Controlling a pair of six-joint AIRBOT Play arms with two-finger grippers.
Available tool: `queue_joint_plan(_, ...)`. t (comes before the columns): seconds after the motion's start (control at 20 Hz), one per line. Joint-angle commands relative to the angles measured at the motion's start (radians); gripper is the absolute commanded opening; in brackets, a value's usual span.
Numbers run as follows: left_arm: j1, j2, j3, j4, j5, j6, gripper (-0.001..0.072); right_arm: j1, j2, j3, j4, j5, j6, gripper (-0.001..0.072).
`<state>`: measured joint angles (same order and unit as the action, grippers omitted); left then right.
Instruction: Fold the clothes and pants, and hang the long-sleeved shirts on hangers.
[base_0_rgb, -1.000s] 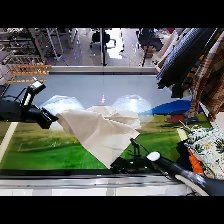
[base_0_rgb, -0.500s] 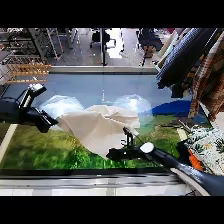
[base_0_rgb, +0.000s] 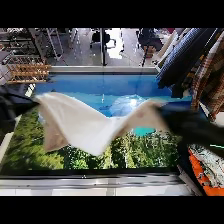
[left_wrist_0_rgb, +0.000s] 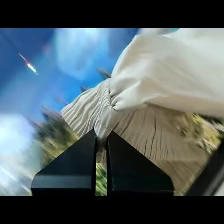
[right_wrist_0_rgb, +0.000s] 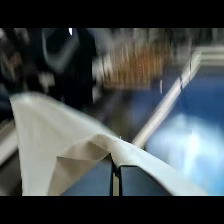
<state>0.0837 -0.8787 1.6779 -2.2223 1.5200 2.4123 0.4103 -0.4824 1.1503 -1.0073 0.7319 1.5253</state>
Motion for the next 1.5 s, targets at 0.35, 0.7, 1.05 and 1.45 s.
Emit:
queue_joint_plan(0.35,-0.001,0.137,0.14,-0.008,0.018,-0.085,0.0017,-0.014,-0.214,0.577,-0.405,-0.027,-0.063,0.0012)
queue_joint_plan(0.7,0.0,-0.27,-0.184,0.017,-0.158,-0.127,0.0017,-0.227,-0.925,0.577,-0.354,0.0,0.011,0.0013)
queue_joint_plan(1.05,0.017,-0.793,-0.201,0.019,-0.88,-0.267,0.022,-0.351,-1.455,0.738,0.079,-0.135,-0.05,0.0539)
queue_joint_plan(1.45,0.266,-0.807,-0.242,0.04,-0.147,-0.479,0.0545,-0.557,-1.26,0.612,-0.043,0.527,-0.042,0.0416)
